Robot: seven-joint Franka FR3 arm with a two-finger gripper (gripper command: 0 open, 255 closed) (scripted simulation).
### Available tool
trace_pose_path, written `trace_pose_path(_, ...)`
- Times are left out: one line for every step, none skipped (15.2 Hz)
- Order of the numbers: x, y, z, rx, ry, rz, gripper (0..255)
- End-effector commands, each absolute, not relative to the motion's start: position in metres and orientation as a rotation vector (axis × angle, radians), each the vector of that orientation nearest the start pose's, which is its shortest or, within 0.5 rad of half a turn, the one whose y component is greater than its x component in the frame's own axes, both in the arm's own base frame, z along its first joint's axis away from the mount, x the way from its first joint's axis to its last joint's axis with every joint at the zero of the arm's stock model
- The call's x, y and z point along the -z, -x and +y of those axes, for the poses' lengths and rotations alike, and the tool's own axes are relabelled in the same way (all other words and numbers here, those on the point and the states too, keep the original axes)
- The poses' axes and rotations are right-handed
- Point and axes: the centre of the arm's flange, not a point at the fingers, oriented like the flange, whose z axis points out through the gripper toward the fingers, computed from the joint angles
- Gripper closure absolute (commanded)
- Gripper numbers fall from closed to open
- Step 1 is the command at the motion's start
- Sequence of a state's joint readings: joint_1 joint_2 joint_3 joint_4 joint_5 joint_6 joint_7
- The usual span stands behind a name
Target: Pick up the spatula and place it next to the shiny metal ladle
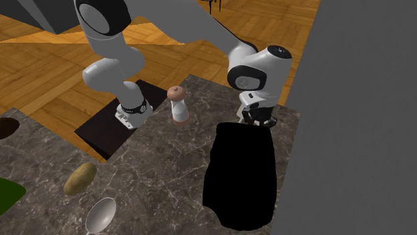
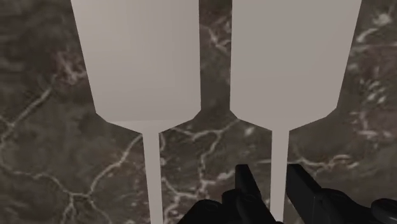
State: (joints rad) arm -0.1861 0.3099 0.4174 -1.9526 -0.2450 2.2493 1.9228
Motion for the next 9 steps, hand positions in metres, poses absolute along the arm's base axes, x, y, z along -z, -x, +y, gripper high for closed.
trace_pose_path(-0.334,-0.602,0.12,0.115,2.23,2.208,255)
trace_pose_path(-0.34,-0.602,0.12,0.115,2.23,2.208,255)
trace_pose_path(-0.345,-0.602,0.12,0.115,2.23,2.208,255)
trace_pose_path(-0.35,-0.602,0.12,0.115,2.23,2.208,255)
trace_pose_path(-0.356,-0.602,0.12,0.115,2.23,2.208,255)
trace_pose_path(-0.361,-0.602,0.12,0.115,2.23,2.208,255)
trace_pose_path(-0.366,-0.602,0.12,0.115,2.23,2.208,255)
trace_pose_path(-0.371,-0.602,0.12,0.115,2.23,2.208,255)
trace_pose_path(-0.377,-0.602,0.12,0.115,2.23,2.208,255)
